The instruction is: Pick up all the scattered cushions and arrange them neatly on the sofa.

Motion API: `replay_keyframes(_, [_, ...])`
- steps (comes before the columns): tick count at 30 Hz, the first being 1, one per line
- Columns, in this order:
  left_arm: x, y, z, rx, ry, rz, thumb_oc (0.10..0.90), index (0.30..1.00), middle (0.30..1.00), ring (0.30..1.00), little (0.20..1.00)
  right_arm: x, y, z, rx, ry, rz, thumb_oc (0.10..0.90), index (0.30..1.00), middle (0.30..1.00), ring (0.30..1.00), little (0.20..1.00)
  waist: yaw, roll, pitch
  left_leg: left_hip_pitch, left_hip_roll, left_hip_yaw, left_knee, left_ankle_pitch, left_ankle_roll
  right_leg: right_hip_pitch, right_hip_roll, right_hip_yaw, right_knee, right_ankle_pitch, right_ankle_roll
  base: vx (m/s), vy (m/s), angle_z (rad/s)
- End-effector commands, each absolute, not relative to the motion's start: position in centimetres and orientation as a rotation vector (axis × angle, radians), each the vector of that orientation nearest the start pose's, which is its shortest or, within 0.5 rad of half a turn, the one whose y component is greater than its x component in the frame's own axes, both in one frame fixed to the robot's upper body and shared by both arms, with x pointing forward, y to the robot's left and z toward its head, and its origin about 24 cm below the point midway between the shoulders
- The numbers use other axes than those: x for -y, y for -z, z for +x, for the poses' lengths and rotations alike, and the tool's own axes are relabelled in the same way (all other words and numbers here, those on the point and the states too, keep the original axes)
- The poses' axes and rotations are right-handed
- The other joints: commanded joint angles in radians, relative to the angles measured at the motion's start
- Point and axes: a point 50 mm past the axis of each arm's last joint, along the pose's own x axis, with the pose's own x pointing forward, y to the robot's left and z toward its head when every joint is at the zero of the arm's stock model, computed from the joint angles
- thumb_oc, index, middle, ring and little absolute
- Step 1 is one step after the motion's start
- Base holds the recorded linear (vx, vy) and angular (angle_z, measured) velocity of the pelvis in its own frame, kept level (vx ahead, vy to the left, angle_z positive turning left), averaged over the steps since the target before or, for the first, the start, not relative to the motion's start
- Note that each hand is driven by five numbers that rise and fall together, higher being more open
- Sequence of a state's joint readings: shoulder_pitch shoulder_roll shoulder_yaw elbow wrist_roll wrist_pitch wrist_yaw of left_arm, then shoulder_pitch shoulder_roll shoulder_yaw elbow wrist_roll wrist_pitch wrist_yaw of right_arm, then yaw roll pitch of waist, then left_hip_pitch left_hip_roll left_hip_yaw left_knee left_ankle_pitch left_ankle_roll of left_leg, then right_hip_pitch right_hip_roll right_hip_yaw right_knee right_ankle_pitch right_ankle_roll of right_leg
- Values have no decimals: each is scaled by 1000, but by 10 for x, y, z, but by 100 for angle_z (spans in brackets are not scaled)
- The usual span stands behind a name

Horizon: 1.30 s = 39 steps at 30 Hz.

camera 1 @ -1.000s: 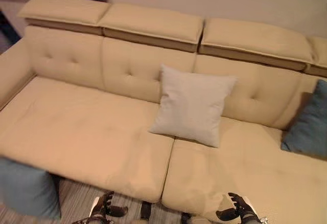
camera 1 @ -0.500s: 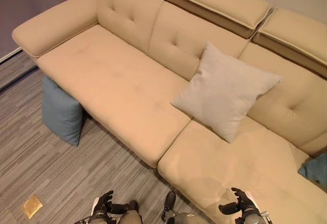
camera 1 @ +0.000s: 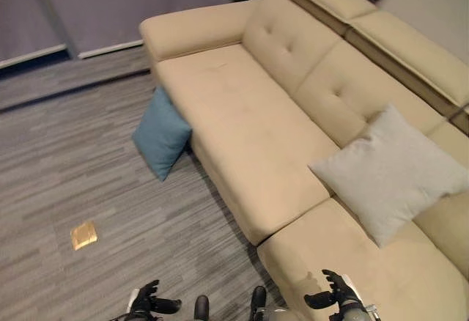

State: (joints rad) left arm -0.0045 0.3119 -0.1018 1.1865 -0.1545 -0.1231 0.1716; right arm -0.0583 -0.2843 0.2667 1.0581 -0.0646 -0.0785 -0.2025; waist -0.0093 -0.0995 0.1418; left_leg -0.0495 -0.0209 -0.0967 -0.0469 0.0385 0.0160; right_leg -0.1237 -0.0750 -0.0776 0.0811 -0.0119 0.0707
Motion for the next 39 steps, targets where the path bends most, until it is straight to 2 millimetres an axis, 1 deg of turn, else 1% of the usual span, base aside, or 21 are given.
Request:
replay_keyframes(1, [-272,136,123,-965,-335,323,800,900,900,900,900,241,115,181,-760,69,-591,800,900,900,900,900,11,-20,5,-34,-21,8,8,-45,-44,-10,42,-17,-15,-29,28,0,-53,82])
replay_keyframes(5, [-271,139,118,-983,-347,321,800,900,900,900,900,242,112,183,-738,71,-587,800,900,900,900,900,22,-25,3,-50,-40,-25,21,-42,-58,21,48,-23,-51,-29,22,8,-85,99])
replay_keyframes(7, [-268,142,112,-1004,-336,320,800,900,900,900,900,243,110,185,-728,67,-590,800,900,900,900,900,18,-26,5,-63,-47,-12,54,-54,-61,39,44,-34,-66,-29,19,28,-52,91])
replay_keyframes(8, [-267,144,107,-1021,-336,319,800,900,900,900,900,243,110,184,-727,67,-591,800,900,900,900,900,14,-24,10,-78,-44,21,84,-60,-65,49,36,-52,-72,-31,18,7,-34,98])
replay_keyframes(10, [-268,146,99,-1052,-347,312,800,900,900,900,900,244,114,177,-753,66,-592,800,900,900,900,900,-1,-21,17,-93,2,154,116,-70,-71,73,20,-90,-90,-35,21,-6,6,114])
replay_keyframes(12, [-272,147,89,-1082,-386,297,800,900,900,900,900,243,118,172,-778,59,-595,800,900,900,900,900,-5,-19,15,-116,44,238,148,-66,-73,85,6,-123,-108,-28,24,6,62,118])
replay_keyframes(13, [-273,148,84,-1096,-395,301,800,900,900,900,900,241,120,170,-789,52,-595,800,900,900,900,900,-4,-21,11,-125,59,253,149,-62,-75,90,2,-129,-114,-26,27,78,110,73])
replay_keyframes(15, [-280,147,77,-1118,-425,308,800,900,900,900,900,236,124,164,-810,40,-591,800,900,900,900,900,8,-37,5,-180,130,265,124,-15,-95,106,-20,-154,-124,-36,37,162,186,38])
replay_keyframes(16, [-281,147,76,-1120,-431,307,800,900,900,900,900,236,124,164,-810,36,-590,800,900,900,900,900,10,-40,1,-196,149,272,110,-6,-99,109,-24,-160,-127,-43,38,196,208,16])
replay_keyframes(17, [-281,148,74,-1127,-431,305,800,900,900,900,900,235,124,164,-808,38,-585,800,900,900,900,900,8,-38,-4,-198,163,287,93,-1,-102,113,-27,-168,-125,-52,38,200,194,13])
replay_keyframes(19, [-280,149,69,-1146,-428,313,800,900,900,900,900,233,128,159,-828,32,-578,800,900,900,900,900,5,-18,-16,-156,172,301,40,27,-110,130,-28,-185,-119,-58,46,186,193,15])
replay_keyframes(21, [-279,149,70,-1148,-425,312,800,900,900,900,900,232,130,156,-841,33,-578,800,900,900,900,900,1,-17,-22,-156,165,300,45,32,-112,135,-38,-193,-116,-57,49,173,253,28])
replay_keyframes(24, [-280,149,73,-1141,-421,318,800,900,900,900,900,223,135,152,-872,8,-575,800,900,900,900,900,6,-22,-27,-130,115,294,59,-7,-80,128,-97,-169,-42,-42,70,235,367,15])
replay_keyframes(27, [-285,145,83,-1112,-417,336,800,900,900,900,900,217,134,160,-860,8,-552,800,900,900,900,900,4,-19,-16,-96,84,305,44,-28,-47,64,-147,-138,135,16,92,137,282,-18])
replay_keyframes(28, [-287,142,89,-1093,-418,342,800,900,900,900,900,215,132,163,-847,5,-548,800,900,900,900,900,0,-15,-12,-83,78,304,37,-32,-40,43,-147,-123,182,32,94,94,181,-17])
replay_keyframes(29, [-287,142,89,-1093,-418,342,800,900,900,900,900,215,132,164,-847,5,-548,800,900,900,900,900,1,-14,-15,-86,79,305,37,-31,-40,40,-145,-123,180,35,93,88,135,-6])
replay_keyframes(31, [-288,140,96,-1068,-408,345,800,900,900,900,900,212,133,164,-845,-1,-541,800,900,900,900,900,-10,1,-6,-48,71,294,9,-34,-33,-12,-99,-83,261,20,76,148,159,13])
replay_keyframes(33, [-286,139,100,-1054,-397,344,800,900,900,900,900,213,133,163,-848,-3,-541,800,900,900,900,900,-27,9,-1,-12,55,276,-13,-39,-31,-48,-34,-58,258,-15,58,256,163,31])
replay_keyframes(35, [-286,139,101,-1056,-384,347,800,900,900,900,900,213,133,164,-846,-6,-542,800,900,900,900,900,-43,6,6,11,27,248,-26,-50,-29,-98,18,-66,170,-13,44,245,102,43])
replay_keyframes(36, [-286,139,101,-1056,-384,346,800,900,900,900,900,213,133,164,-846,-6,-542,800,900,900,900,900,-44,7,8,13,27,247,-26,-51,-29,-95,19,-67,170,-14,44,209,59,18])
replay_keyframes(39, [-282,142,98,-1078,-362,355,800,900,900,900,900,215,131,165,-838,-5,-551,800,900,900,900,900,-70,1,21,60,-14,192,-32,-85,-27,-143,46,-71,44,39,53,253,26,28])
